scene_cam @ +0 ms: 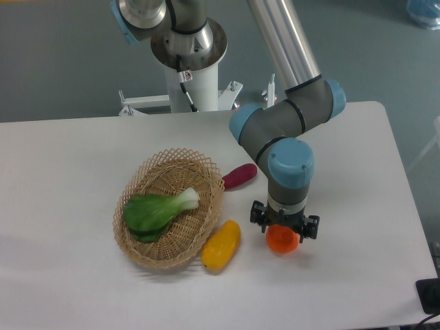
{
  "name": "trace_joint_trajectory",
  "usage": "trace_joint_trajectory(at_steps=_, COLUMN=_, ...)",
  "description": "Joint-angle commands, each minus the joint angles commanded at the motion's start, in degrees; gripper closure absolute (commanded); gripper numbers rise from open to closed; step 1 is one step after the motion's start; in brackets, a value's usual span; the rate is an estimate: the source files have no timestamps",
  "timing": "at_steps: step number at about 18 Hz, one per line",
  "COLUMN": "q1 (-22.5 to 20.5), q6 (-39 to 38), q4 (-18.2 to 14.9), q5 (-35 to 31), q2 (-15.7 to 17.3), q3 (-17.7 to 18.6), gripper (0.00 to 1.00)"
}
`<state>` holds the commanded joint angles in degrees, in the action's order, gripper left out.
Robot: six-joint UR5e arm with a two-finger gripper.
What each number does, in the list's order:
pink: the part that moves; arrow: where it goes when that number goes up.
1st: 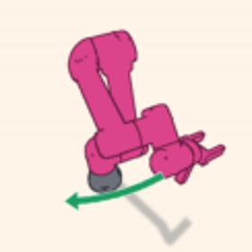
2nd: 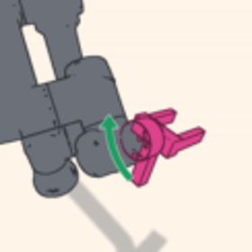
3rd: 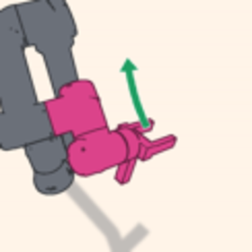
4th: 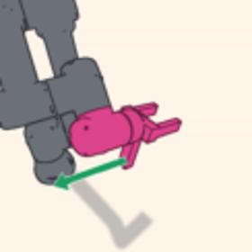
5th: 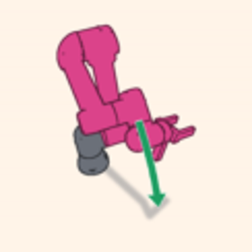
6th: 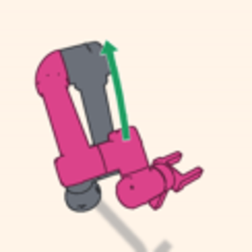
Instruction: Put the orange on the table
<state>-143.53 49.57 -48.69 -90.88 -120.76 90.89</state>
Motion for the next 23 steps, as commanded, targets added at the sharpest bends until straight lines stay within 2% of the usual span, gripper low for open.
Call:
trace_joint_trajectory(at_steps=2, q1=0.00, q6=-0.09, q4=-0.26, q5=0.26, q2=0.09, q3=-2.46, gripper=0.01)
trace_joint_trajectory(at_steps=5, q1=-0.35, q6=0.18, q4=-1.14, q5=0.44, q2=1.40, q3=-4.05, gripper=0.01)
trace_joint_trajectory(at_steps=10, q1=-0.97, q6=7.28, q4=-3.42, q5=0.53, q2=4.57, q3=-5.45, gripper=0.00)
trace_joint_trajectory(at_steps=13, q1=-2.28, q6=8.61, q4=-6.67, q5=1.23, q2=6.06, q3=-8.70, gripper=0.00)
trace_joint_trajectory(at_steps=15, q1=-3.42, q6=9.66, q4=-11.75, q5=1.58, q2=6.24, q3=-11.86, gripper=0.00)
trace_joint_trajectory(at_steps=17, q1=-4.92, q6=13.95, q4=-15.10, q5=3.50, q2=6.85, q3=-14.59, gripper=0.00)
trace_joint_trajectory(at_steps=19, q1=-7.28, q6=15.90, q4=-16.43, q5=7.10, q2=7.99, q3=-15.56, gripper=0.00)
trace_joint_trajectory(at_steps=23, q1=-8.35, q6=16.52, q4=-17.23, q5=7.82, q2=9.22, q3=-14.96, gripper=0.00)
